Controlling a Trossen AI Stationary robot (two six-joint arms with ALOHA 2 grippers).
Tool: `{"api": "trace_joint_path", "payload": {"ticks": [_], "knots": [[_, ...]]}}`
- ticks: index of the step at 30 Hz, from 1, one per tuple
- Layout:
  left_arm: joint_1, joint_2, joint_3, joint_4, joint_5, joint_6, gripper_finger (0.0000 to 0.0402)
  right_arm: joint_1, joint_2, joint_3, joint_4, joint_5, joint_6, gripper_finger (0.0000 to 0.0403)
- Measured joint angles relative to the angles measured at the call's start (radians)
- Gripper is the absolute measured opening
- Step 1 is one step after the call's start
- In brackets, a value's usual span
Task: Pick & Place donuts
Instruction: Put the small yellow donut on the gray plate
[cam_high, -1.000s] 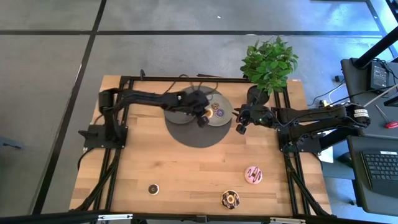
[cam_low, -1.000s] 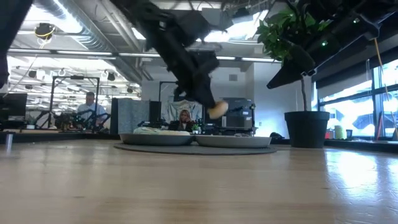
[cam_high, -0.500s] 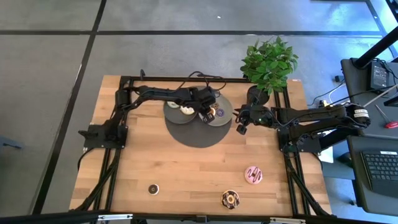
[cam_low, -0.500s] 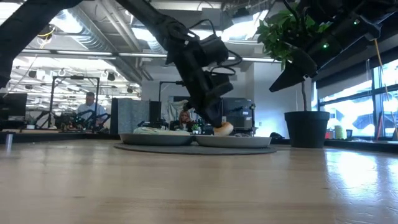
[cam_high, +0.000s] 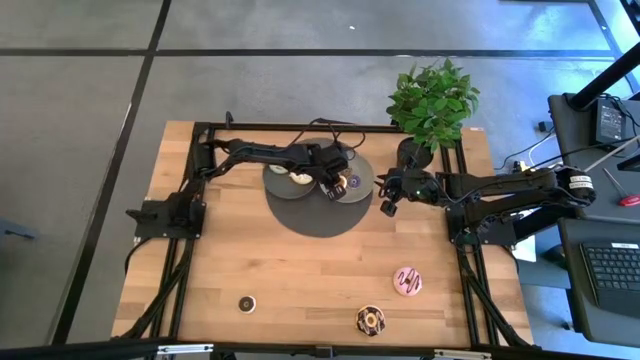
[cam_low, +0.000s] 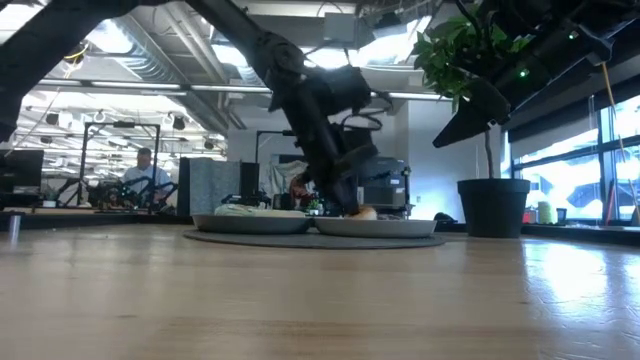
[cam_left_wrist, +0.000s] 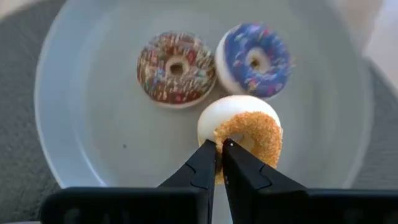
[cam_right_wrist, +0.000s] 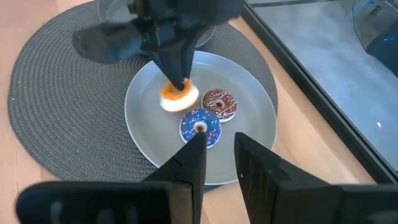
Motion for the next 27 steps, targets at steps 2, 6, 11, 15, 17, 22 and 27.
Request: {"api": "trace_joint_path", "payload": {"ticks": [2,6,11,15,17,22,27], "knots": [[0.000,0.013,0.000,0.011,0.000,0.000,0.0019,0.000,0.000,0.000,-0.001,0.000,0.001,0.0086],[0.003,0.024,0.000,0.019,-0.012,0.000,0.0017,0.000,0.000,0.000,-0.002,0.000,0.001,0.0086],[0.002,0.024,0.000,0.029,-0.050,0.000,0.0017,0.000,0.000,0.000,-0.002,0.000,0.000,0.0086],[0.003,0.024,0.000,0.038,-0.054,0.000,0.0017,0.000,0.000,0.000,-0.008,0.000,-0.001,0.0086],[0.003,0.024,0.000,0.038,-0.053,-0.001,0.0017,0.000,0.000,0.000,-0.009,0.000,-0.002,0.0086],[0.001,0.024,0.000,0.041,-0.064,-0.017,0.0017,0.000,0.000,0.000,-0.010,0.000,-0.002,0.0086],[0.001,0.024,0.000,0.041,-0.122,-0.045,0.0017,0.000,0.000,0.000,-0.010,0.000,-0.002,0.0086]]}}
